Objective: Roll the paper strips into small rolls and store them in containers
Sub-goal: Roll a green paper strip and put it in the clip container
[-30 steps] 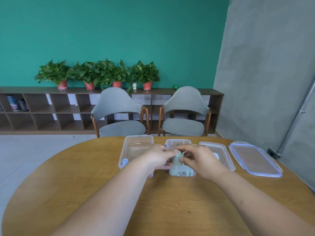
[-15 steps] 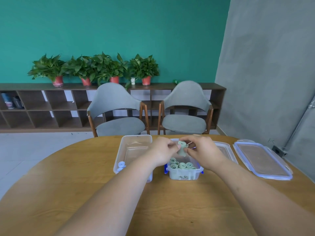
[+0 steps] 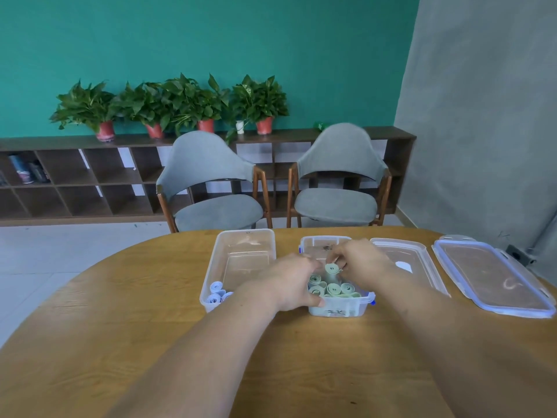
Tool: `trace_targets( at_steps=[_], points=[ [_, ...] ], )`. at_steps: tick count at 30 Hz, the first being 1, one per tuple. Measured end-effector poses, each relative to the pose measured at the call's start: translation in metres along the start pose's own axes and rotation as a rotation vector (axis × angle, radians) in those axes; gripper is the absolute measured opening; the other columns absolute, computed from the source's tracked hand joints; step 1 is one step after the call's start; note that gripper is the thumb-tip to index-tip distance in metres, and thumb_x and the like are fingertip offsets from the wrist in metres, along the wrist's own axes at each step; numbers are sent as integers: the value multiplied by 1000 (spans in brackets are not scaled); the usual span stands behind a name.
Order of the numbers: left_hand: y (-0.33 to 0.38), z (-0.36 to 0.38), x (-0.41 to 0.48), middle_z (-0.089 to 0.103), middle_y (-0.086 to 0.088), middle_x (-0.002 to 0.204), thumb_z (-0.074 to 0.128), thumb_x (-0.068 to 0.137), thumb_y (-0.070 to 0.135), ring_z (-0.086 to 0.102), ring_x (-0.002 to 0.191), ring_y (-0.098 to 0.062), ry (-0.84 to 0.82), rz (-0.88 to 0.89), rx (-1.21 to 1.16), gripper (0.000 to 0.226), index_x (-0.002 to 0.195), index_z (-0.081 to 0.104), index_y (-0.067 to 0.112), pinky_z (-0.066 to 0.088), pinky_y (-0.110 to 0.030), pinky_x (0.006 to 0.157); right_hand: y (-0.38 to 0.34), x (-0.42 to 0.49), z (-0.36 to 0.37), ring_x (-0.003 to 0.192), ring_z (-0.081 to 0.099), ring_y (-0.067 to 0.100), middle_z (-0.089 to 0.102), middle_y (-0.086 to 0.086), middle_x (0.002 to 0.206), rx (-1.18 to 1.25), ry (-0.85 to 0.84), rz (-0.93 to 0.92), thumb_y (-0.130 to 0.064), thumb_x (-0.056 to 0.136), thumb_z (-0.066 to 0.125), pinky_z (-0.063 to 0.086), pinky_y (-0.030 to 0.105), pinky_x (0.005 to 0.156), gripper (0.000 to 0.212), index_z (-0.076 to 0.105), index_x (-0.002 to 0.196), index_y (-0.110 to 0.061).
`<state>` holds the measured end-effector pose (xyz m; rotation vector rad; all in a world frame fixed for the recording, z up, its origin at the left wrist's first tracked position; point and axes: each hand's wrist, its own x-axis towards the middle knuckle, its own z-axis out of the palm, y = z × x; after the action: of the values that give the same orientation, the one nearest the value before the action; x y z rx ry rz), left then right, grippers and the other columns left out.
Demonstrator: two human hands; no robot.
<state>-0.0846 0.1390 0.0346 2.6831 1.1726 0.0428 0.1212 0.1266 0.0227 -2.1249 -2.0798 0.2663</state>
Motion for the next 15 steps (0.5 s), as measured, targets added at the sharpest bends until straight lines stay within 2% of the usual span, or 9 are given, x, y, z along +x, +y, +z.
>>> trace_targets(
  at_steps=[4,9,12,15],
  points=[
    [-5,2,7,58,0,147,84,79,56,53,133,-25,-5,12,22,82,148,54,26,50,-44,106,-2,9,3,91,69,14,70,-10,96,-32,-58,13,-4,82,78,56,26,76,37,74,105,-32],
    [-10,6,14,66,1,128,81,77,64,59,118,-24,-14,33,52,76,140,60,27,55,-45,95,-3,17,3,87,70,10,72,-15,86,-24,-106,6,-1,76,79,61,30,80,39,72,92,-36],
    [-13,9,17,67,1,121,80,77,66,60,113,-23,-20,35,56,72,136,63,28,56,-44,92,-2,19,1,85,69,7,73,-15,85,-31,-154,-3,2,75,77,62,32,80,42,72,90,-37],
    [-16,13,20,68,3,119,77,77,70,61,112,-23,-36,44,77,68,131,67,28,56,-44,91,-2,20,-1,88,67,5,74,-16,88,-25,-204,-18,2,78,76,58,25,75,44,71,88,-41]
  ],
)
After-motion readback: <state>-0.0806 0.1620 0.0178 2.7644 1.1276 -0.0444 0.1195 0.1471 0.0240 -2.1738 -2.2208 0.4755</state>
